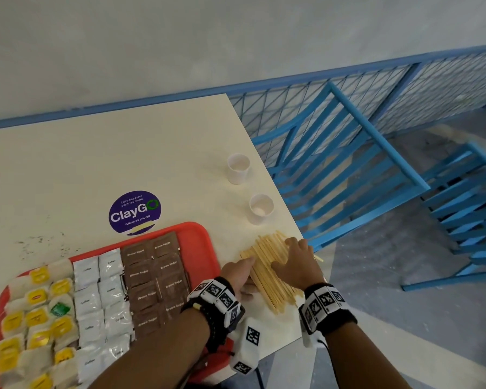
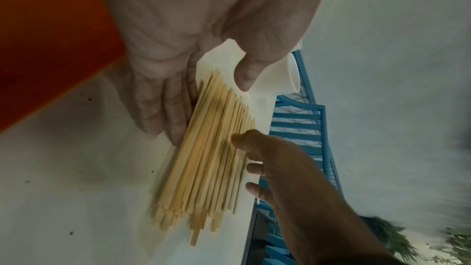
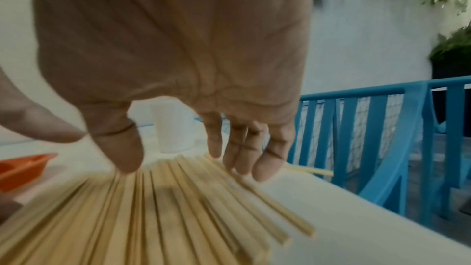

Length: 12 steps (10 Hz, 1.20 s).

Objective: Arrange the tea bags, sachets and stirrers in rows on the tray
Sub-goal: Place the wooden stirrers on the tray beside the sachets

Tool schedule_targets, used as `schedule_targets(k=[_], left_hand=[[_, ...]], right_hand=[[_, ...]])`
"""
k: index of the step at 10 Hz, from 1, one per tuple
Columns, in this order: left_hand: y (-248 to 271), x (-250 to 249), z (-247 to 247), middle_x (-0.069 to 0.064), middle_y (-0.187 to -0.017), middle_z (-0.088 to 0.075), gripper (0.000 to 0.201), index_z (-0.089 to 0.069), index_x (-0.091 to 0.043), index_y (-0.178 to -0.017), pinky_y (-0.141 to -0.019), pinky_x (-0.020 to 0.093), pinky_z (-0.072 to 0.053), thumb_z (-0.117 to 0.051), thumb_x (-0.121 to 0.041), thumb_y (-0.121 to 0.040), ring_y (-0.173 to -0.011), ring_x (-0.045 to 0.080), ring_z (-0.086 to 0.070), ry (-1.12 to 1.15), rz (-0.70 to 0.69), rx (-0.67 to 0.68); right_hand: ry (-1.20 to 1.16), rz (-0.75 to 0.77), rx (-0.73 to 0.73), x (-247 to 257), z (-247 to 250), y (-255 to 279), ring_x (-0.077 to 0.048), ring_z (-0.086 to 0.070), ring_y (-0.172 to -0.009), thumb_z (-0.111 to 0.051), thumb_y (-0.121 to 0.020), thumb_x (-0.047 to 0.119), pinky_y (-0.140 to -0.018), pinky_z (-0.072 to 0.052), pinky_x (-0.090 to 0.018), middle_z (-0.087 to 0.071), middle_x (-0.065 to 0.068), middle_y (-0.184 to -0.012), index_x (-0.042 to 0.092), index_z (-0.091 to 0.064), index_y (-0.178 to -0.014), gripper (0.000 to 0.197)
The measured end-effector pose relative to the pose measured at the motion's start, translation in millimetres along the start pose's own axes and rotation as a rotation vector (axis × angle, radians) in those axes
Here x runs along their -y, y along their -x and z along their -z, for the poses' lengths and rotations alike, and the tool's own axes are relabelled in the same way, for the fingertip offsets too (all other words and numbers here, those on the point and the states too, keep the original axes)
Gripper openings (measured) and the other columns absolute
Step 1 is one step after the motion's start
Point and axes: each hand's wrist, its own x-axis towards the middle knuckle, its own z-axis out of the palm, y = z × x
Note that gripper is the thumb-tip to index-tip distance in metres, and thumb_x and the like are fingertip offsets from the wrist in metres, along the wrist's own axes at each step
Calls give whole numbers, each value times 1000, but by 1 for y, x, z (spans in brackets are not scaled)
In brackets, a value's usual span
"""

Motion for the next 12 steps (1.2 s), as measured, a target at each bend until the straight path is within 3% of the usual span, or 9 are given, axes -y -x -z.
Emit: schedule_targets(k=[2,3,5,7,8,9,10,11,12], left_hand=[[-2,2,2,14,-85,-70,36,-67,-3,-98,-84,42,-49,-58,-38,-97,-83,30,-68,33,8,7],[0,2,2,16,-94,-70,35,-65,-5,-98,-94,46,-50,-57,-39,-97,-90,31,-69,22,13,15],[0,2,4,20,-109,-69,43,-62,-2,-111,-89,48,-52,-57,-42,-97,-96,32,-68,35,26,24],[2,-2,4,18,-103,-70,41,-60,-4,-106,-77,41,-51,-57,-44,-94,-90,30,-70,-6,21,-5],[1,-4,1,16,-104,-71,43,-62,-5,-106,-79,39,-48,-56,-46,-93,-85,30,-68,-9,18,-11],[3,-7,-3,13,-93,-70,38,-63,-7,-89,-68,32,-44,-52,-42,-96,-81,28,-64,-71,-9,-53],[4,-9,-6,11,-89,-64,31,-62,-7,-87,-66,31,-44,-52,-35,-95,-81,27,-60,-97,-30,-77],[5,-8,-5,15,-97,-61,27,-60,-5,-85,-75,35,-46,-53,-28,-96,-90,30,-60,-82,-30,-92],[3,-7,-1,16,-100,-59,25,-55,-6,-79,-80,37,-48,-50,-21,-98,-92,29,-58,-83,-41,-121]], right_hand=[[-22,44,-1,5,-11,9,-24,-34,-125,-59,-86,35,-102,-41,-41,-37,-4,-133,14,-39,-134,56],[-28,11,-158,-2,2,-1,-24,-35,-127,-54,-91,31,-104,-40,-41,-40,-6,-136,13,-41,-138,52],[151,79,-49,-2,-11,12,-25,-35,-123,-43,-94,43,-102,-35,-45,-37,-6,-138,16,-37,-136,51],[221,50,13,-4,-25,24,-24,-32,-124,-49,-67,85,-102,-40,-46,-29,-1,-135,17,-23,-143,105],[262,108,-2,7,-43,34,-22,-37,-112,-58,-71,65,-90,-46,-40,-34,0,-122,17,-33,-129,80],[264,95,-58,22,-69,42,-24,-47,-98,-59,-76,31,-71,-48,-34,-44,-4,-108,13,-45,-109,40],[229,109,-136,30,-80,41,-25,-54,-83,-66,-76,17,-57,-46,-32,-51,-6,-95,12,-50,-94,25],[209,74,-95,31,-90,35,-25,-50,-102,-46,-93,15,-73,-43,-30,-47,-7,-113,11,-45,-111,19],[250,80,-69,34,-101,31,-25,-49,-101,-39,-93,16,-72,-35,-27,-50,-9,-114,11,-45,-113,21]])
